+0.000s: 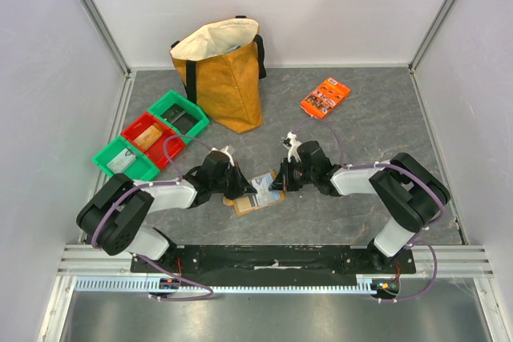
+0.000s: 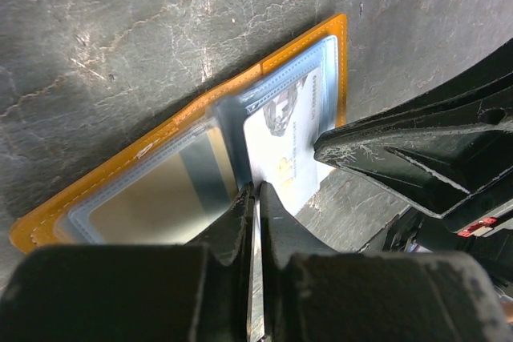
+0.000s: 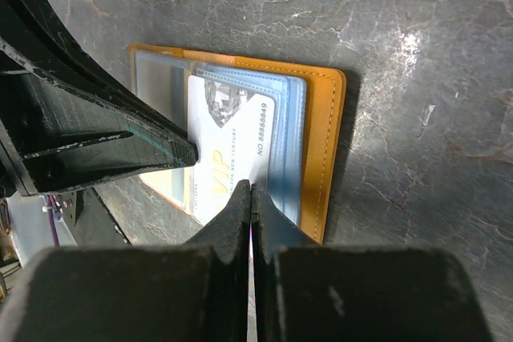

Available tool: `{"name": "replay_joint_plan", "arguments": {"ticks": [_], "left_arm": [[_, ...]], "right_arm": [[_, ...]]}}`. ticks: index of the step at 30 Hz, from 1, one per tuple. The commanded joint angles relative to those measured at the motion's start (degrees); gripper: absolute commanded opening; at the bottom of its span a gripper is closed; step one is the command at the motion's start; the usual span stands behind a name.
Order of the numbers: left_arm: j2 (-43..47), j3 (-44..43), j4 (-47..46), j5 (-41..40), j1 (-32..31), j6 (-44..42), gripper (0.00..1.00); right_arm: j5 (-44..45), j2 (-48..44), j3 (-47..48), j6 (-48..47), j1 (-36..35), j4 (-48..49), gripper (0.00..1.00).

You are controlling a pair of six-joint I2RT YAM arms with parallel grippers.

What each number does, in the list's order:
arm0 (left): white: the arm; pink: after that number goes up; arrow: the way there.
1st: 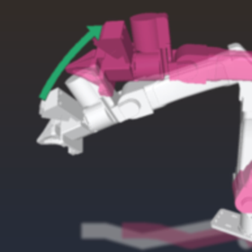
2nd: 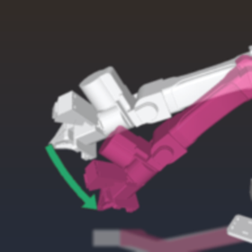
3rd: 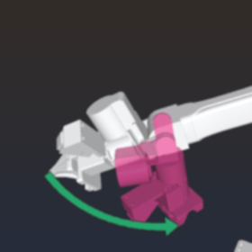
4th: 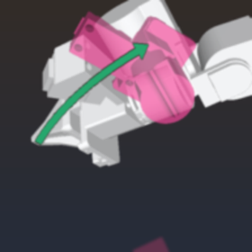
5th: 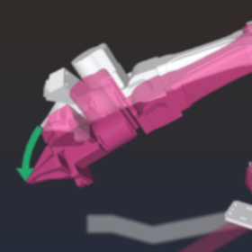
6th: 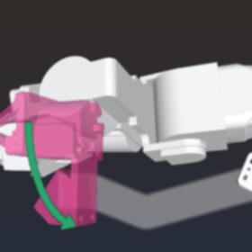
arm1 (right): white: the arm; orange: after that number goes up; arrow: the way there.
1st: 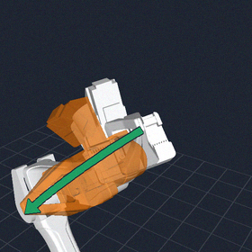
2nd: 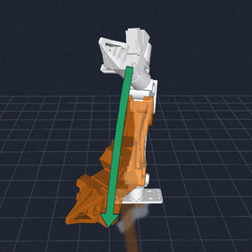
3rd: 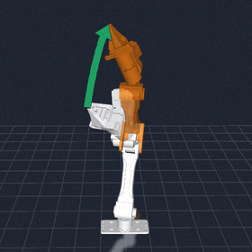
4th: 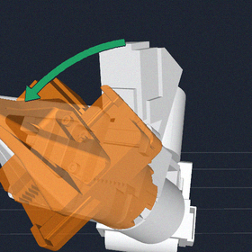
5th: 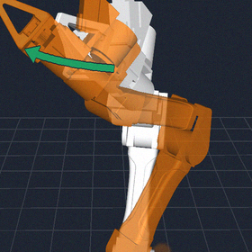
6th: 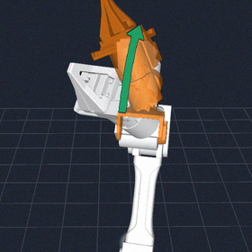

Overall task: Take the credit cards out of the card holder
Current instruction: Remove the credit card from the card holder.

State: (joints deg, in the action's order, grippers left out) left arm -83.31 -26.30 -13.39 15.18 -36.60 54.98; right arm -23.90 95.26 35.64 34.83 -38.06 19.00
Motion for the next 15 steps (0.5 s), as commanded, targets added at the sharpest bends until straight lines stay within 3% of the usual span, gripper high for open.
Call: {"name": "replay_joint_plan", "arguments": {"ticks": [1,7,13,15], "left_arm": [[1.7,0.7,1.4,-1.6,0.4,-1.5,0.11],[2.6,3.6,-3.6,-0.9,0.7,1.9,0.25],[0.4,4.1,-7.4,2.1,0.7,3.4,0.25],[-0.2,4.4,-8.0,2.3,0.7,3.7,0.21]], "right_arm": [[3.7,2.1,-2.7,0.0,0.4,-3.8,0.00],[3.0,3.8,-3.5,0.9,0.5,-2.7,0.00],[3.2,3.8,-3.3,1.0,0.5,-2.7,0.00],[3.3,3.7,-3.5,0.9,0.5,-2.7,0.00]]}}
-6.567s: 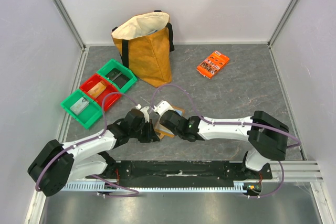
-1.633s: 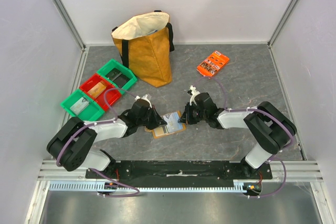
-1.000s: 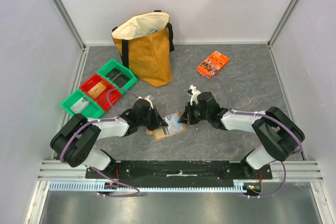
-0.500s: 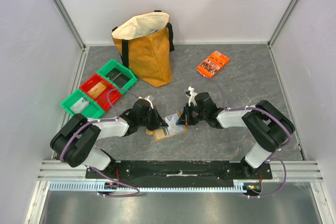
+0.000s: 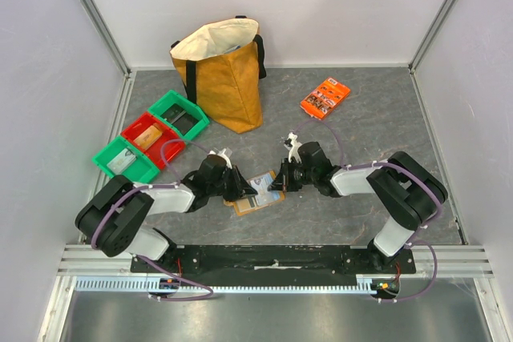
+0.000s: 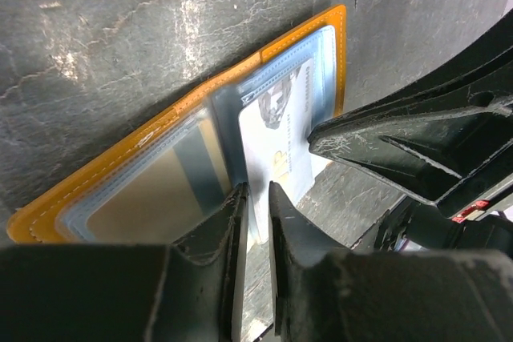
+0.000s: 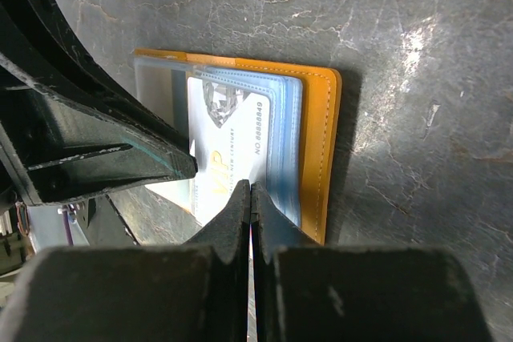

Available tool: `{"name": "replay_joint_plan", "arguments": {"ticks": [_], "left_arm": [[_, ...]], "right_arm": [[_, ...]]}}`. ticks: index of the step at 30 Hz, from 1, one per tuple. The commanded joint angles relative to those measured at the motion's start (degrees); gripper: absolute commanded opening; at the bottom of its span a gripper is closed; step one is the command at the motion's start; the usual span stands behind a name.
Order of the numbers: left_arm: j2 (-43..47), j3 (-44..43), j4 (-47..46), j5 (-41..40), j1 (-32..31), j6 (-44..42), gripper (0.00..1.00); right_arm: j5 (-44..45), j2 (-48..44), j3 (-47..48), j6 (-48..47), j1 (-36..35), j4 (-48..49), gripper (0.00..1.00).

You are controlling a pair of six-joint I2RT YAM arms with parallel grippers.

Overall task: Take the credit cards out of the card holder
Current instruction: Remove the credit card from the card holder.

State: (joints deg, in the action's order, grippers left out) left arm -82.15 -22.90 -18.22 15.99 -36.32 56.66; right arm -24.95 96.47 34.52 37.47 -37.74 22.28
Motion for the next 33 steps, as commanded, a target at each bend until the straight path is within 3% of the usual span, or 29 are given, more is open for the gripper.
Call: {"name": "replay_joint_plan", "arguments": {"ticks": [1,6,14,33], "left_arm": [[-1.3,1.2,-3.2,1.5,0.4,2.1,0.18],[0.1,2.4,-3.4,1.1,0.4,2.6,0.08],[1.4,5.0,-6.0,1.2,0.8,4.9,0.02],[5.9,6.3,1.2,0.9,1.9,2.2,0.02]], "right_arm": [[4.5,2.4,-2.4,-1.7,0.3,-6.1,0.00],[5.0,2.8,-2.8,-1.7,0.8,-6.4,0.00],[4.6,4.4,-2.7,-1.6,1.8,-7.6,0.00],[5.7,4.3,-2.8,-1.6,2.8,-8.8,0.00]]}}
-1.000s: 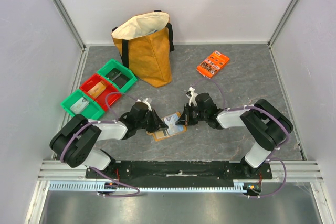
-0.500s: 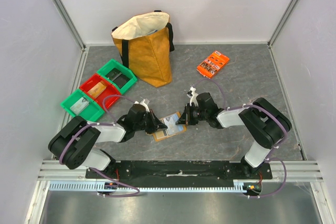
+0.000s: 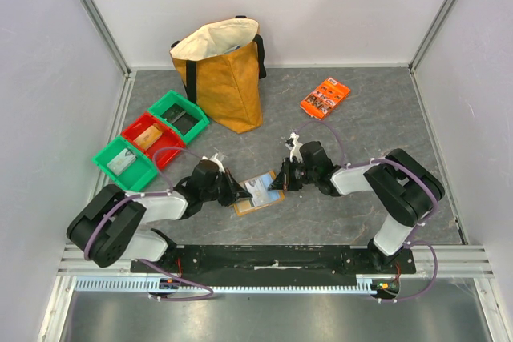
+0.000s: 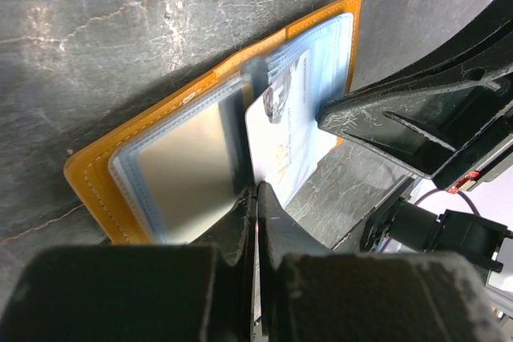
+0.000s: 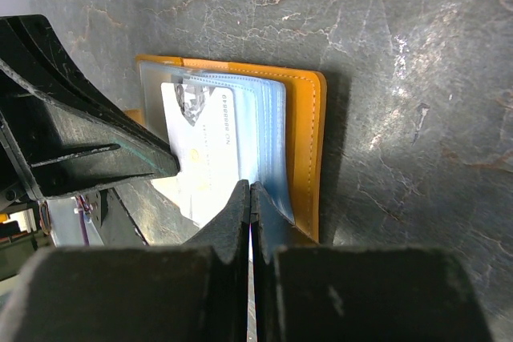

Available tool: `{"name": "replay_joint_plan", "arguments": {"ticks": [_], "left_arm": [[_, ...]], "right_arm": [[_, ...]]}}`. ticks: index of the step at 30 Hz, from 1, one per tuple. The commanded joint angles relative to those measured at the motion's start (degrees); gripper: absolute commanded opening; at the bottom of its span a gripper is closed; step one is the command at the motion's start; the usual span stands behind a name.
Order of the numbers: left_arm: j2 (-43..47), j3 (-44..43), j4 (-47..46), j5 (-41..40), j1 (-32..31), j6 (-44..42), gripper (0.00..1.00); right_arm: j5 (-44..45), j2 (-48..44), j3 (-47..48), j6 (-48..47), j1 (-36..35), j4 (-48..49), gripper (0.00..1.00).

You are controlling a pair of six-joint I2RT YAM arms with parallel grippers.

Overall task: Take the credit cards out of the card holder
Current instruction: Remove the credit card from the card holder.

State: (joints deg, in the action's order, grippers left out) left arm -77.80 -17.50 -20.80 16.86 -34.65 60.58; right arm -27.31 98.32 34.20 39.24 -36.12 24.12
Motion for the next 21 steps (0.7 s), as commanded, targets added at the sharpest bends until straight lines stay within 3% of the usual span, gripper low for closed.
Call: {"name": "replay_joint_plan", "arguments": {"ticks": [1,9,13,21], "left_arm": [[1.6,0.9,3.7,-0.2,0.3,-1.8,0.02],[3.4,-0.3,7.3,-1.2,0.2,-4.7,0.02],[3.4,-1.4,8.1,-1.1,0.2,-5.7,0.02],[2.4,-1.5,5.7,-0.2,0.1,-4.8,0.02]], "right_arm": [[7.7,2.1,-2.7,-3.1,1.1,-9.6,0.00],[4.7,-4.4,-2.3,-5.0,1.1,-7.1,0.00],[0.9,-7.2,-1.1,-5.8,0.3,-5.1,0.07],[-1.7,-3.3,3.0,-4.6,-3.3,-0.1,0.12]]}}
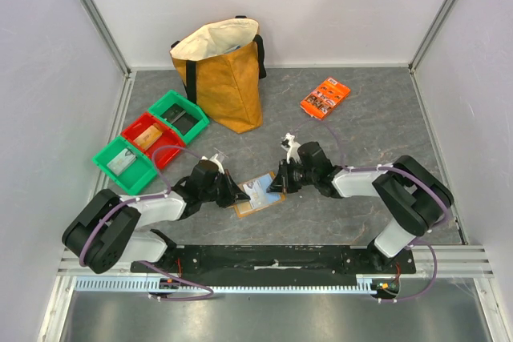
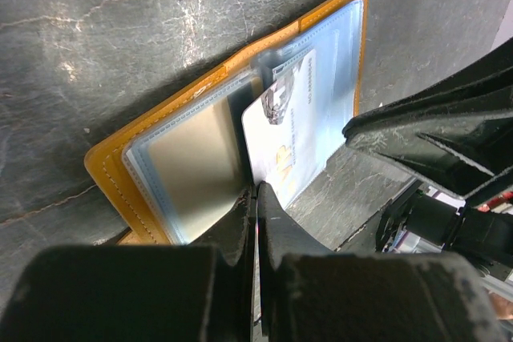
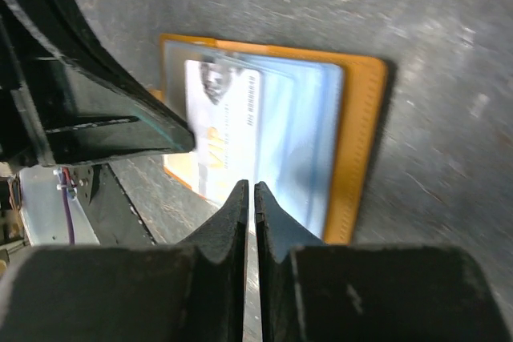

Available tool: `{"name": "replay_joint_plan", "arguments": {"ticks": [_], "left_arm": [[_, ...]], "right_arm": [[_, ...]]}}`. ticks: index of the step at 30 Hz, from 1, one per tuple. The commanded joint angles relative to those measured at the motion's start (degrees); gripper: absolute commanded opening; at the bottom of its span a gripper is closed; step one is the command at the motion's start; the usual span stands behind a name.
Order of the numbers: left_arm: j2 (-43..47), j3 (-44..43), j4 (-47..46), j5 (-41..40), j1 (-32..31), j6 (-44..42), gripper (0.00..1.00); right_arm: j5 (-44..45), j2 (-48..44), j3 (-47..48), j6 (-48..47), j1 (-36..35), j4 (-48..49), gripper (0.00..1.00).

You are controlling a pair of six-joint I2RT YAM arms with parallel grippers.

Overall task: Take the credit cards out of the card holder
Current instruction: Remove the credit card from the card holder.

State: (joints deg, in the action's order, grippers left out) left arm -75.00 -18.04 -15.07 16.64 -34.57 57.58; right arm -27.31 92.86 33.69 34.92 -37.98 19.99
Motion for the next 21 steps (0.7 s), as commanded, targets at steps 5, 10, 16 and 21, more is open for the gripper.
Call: {"name": "replay_joint_plan", "arguments": {"ticks": [5,10,16,21], "left_arm": [[-1.0,-0.9,-1.4,0.5,0.1,-1.0,0.02],[-1.0,-0.6,-2.8,0.3,0.0,-0.1,0.08],[-0.8,0.5,-5.0,-0.3,0.1,1.6,0.22],[-1.9,0.7,-7.8,-0.2,0.1,2.7,0.31]], "right_arm": [[-1.7,4.7,3.4,1.4,-1.6,6.5,0.11],[1.6,6.3,3.0,0.7,-1.5,3.1,0.08],[1.6,8.2,0.9,1.6,-1.6,3.0,0.06],[1.6,8.1,-0.7,2.1,-1.6,3.8,0.05]]}}
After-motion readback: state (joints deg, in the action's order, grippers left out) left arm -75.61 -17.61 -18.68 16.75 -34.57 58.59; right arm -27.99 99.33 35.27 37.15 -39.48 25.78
